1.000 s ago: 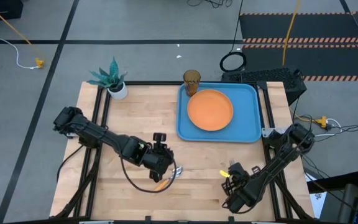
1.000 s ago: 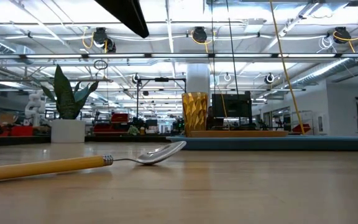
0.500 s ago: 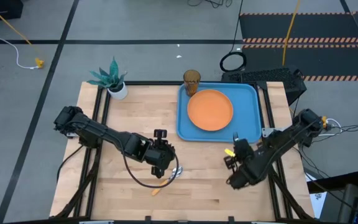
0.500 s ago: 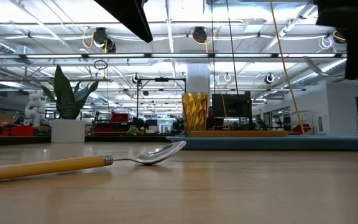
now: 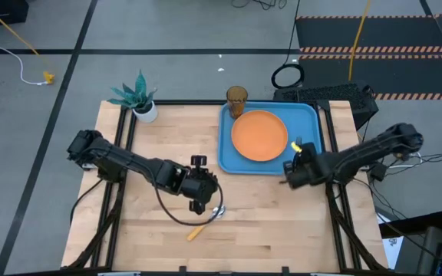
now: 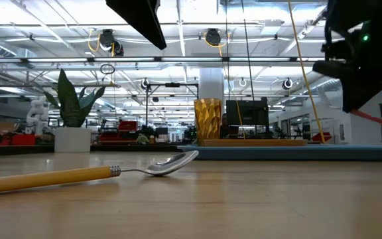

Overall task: Pick and place plate/cup/fork/spoon on tray
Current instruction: Put the red fork on the blue serving tray to the right of the orange plate

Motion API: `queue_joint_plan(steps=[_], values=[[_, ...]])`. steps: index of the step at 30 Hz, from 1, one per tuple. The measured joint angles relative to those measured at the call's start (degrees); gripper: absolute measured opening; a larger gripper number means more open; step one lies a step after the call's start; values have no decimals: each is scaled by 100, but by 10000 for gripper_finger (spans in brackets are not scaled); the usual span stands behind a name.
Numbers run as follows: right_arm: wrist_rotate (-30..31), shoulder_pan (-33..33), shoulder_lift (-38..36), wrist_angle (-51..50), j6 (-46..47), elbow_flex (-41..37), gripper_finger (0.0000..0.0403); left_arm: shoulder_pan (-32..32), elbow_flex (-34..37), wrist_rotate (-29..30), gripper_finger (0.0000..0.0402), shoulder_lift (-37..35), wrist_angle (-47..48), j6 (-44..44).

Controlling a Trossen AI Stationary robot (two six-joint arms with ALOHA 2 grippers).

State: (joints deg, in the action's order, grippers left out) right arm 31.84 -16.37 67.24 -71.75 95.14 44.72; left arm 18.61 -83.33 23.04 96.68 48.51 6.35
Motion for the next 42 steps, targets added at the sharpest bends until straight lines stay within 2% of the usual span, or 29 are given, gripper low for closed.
queue_joint_plan(steps=[4,8,14,22,31,36,42], values=[[11,707,-423,590,-511,-479,18,-138,0,3,154,0,-313,15],[104,1481,-601,1300,-1436,-593,18,-230,0,3,154,0,-583,-10],[76,2739,-494,2166,-2842,-596,18,-318,0,0,154,0,-631,-73],[-345,4111,-229,2914,-3741,-596,18,-408,0,0,154,0,-682,-304],[-1373,4833,432,3583,-4195,-596,18,-563,0,0,154,0,-687,-322],[-1562,5127,698,3745,-4234,-596,18,-591,0,0,154,0,-700,-320],[-1567,5166,965,4111,-4384,-593,18,-585,0,-2,154,0,-821,-369]])
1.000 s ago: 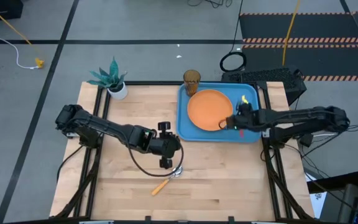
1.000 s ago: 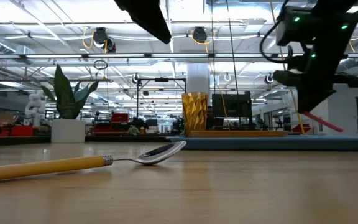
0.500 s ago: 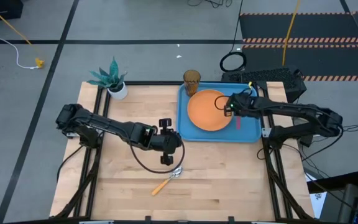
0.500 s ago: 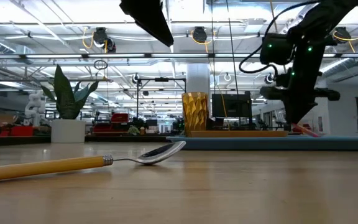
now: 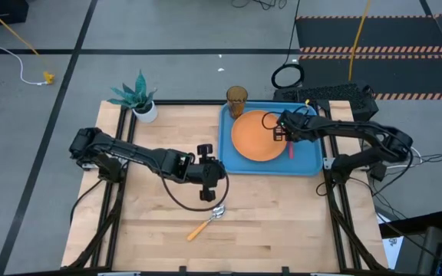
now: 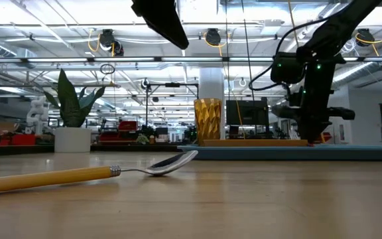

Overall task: Pick and place plate/cup/fork/spoon on tray
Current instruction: Put the red fork on the blue serving tray to the right of the orange plate

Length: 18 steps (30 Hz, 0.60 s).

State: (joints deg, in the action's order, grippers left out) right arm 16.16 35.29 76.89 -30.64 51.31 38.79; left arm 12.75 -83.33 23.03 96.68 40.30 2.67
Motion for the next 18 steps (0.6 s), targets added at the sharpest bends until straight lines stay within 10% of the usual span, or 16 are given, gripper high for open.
queue_joint_plan(steps=[18], values=[[323,0,294,73,135,0,72,2,0,-2,154,2,-14,3]])
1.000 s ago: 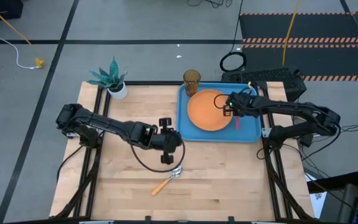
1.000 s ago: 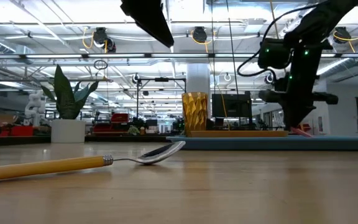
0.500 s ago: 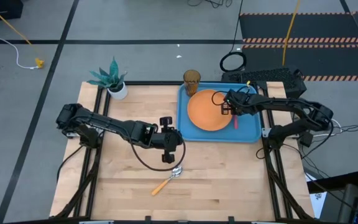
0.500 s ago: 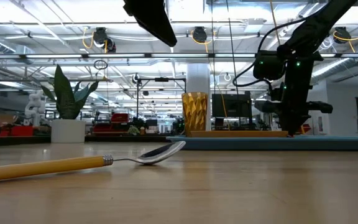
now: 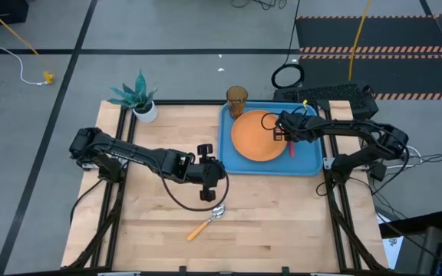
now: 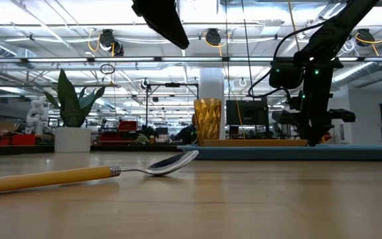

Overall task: Pick and place plate/cup/fork/spoon on tray
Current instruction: Put the red fork on the blue serving tray to the right of the orange plate, then put the yellow spoon on the blue serving tray to the right of the red fork

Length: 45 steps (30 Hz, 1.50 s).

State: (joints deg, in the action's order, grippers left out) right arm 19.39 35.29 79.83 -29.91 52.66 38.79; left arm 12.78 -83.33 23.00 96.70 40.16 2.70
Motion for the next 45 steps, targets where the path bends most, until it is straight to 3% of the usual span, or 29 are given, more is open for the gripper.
queue_joint_plan(steps=[7,14,23,29,37,45], values=[[1,-75,-247,-49,-184,0,74,0,0,0,154,0,-24,2],[-14,-408,-1437,-623,-324,0,75,9,0,0,154,0,-42,-3],[-261,-2051,-2737,-332,-94,2,75,238,0,0,154,0,-46,-417],[160,-3303,-2696,835,-66,-224,75,887,0,11,154,291,-6,-415],[145,-4651,-2070,3906,515,-1347,75,1737,9,-89,154,1132,135,-228],[154,-5188,-1746,4378,1064,-1438,75,2543,9,-37,154,1771,512,-391]])
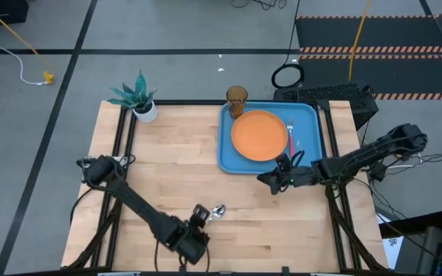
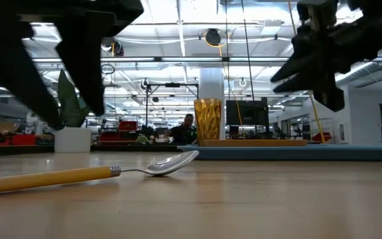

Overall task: Pick and place plate/cup/fork/spoon on tray
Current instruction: Put the yellow spoon on the blue serving tray to the right of the red fork

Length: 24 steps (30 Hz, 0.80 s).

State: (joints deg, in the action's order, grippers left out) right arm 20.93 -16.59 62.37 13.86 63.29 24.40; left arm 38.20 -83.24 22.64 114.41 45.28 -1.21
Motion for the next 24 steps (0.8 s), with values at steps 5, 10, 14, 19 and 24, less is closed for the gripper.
queue_joint_plan(steps=[5,10,14,19,24], values=[[41,-163,-2,729,-269,7,75,195,-2,-18,154,187,-283,319],[467,-472,-2,947,-366,11,75,228,-7,34,154,260,-88,471],[755,-755,-2,1130,-397,11,75,237,-7,267,154,162,193,438],[1192,-1134,-2,1638,-619,17,75,221,-11,266,154,152,352,-53],[1578,-1465,-2,2070,-921,17,75,153,-9,293,154,343,286,-575]])
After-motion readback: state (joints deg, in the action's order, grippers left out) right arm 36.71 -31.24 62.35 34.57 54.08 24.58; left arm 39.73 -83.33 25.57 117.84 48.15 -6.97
